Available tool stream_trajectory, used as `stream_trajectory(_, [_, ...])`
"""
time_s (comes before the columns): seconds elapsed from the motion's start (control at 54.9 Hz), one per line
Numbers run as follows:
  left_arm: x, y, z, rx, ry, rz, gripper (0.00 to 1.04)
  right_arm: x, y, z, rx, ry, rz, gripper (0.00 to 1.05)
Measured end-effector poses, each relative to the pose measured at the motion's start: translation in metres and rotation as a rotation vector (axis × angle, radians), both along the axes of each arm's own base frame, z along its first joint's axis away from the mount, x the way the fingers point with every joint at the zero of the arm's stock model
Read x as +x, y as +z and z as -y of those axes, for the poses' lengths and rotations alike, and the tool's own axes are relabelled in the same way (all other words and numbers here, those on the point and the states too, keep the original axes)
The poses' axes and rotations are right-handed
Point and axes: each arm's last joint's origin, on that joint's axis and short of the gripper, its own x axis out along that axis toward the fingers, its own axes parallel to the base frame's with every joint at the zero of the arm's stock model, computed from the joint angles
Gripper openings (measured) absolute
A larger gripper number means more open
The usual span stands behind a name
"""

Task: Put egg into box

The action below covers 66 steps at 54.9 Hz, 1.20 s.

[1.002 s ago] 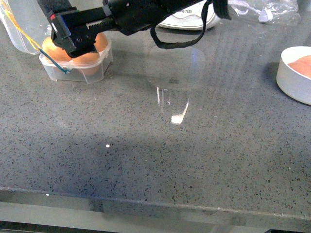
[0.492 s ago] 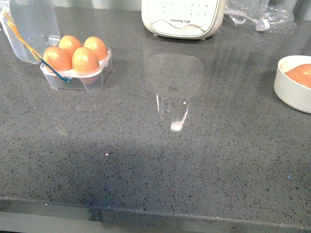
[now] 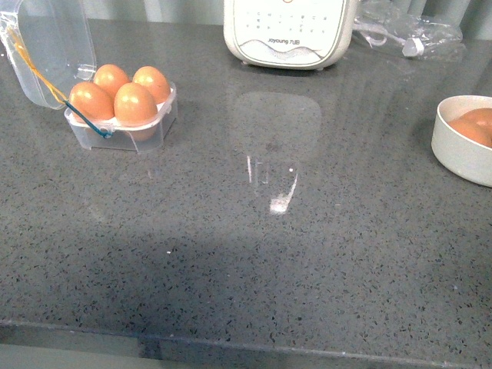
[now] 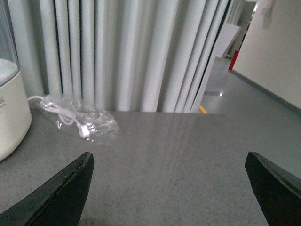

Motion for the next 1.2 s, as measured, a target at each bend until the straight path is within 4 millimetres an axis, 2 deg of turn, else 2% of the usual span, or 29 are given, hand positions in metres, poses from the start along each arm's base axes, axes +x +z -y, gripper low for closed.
stream_trajectory(0.073, [0.0, 0.0, 0.0, 0.0, 0.0, 0.0, 0.98, -0.014, -0.005, -0.002, 0.057, 0.14, -0.029, 0.84])
stream_trajectory(0.109, [0.0, 0.0, 0.0, 0.0, 0.0, 0.0, 0.98, -0.029, -0.018, -0.007, 0.098, 0.214, -0.045, 0.73])
stream_trajectory(0.346, [0.0, 0.0, 0.0, 0.0, 0.0, 0.0, 0.98, -0.075, -0.063, -0.026, 0.143, 0.22, -0.062, 0.36])
stream_trajectory(0.492, [0.0, 0.0, 0.0, 0.0, 0.0, 0.0, 0.98, -0.101, -0.106, -0.028, 0.144, 0.232, -0.039, 0.03])
stream_trajectory(0.565, [0.0, 0.0, 0.0, 0.0, 0.0, 0.0, 0.98, -0.106, -0.122, -0.028, 0.147, 0.232, -0.051, 0.03])
stream_trajectory(0.638, [0.0, 0.0, 0.0, 0.0, 0.0, 0.0, 0.98, -0.117, -0.146, -0.028, 0.153, 0.23, -0.098, 0.03])
stream_trajectory(0.729, [0.0, 0.0, 0.0, 0.0, 0.0, 0.0, 0.98, -0.123, -0.141, -0.028, 0.146, 0.234, -0.036, 0.03])
stream_trajectory(1.13, [0.0, 0.0, 0.0, 0.0, 0.0, 0.0, 0.98, -0.123, -0.142, -0.028, 0.145, 0.233, -0.038, 0.03])
stream_trajectory(1.203, [0.0, 0.0, 0.0, 0.0, 0.0, 0.0, 0.98, -0.123, -0.142, -0.028, 0.146, 0.233, -0.038, 0.2])
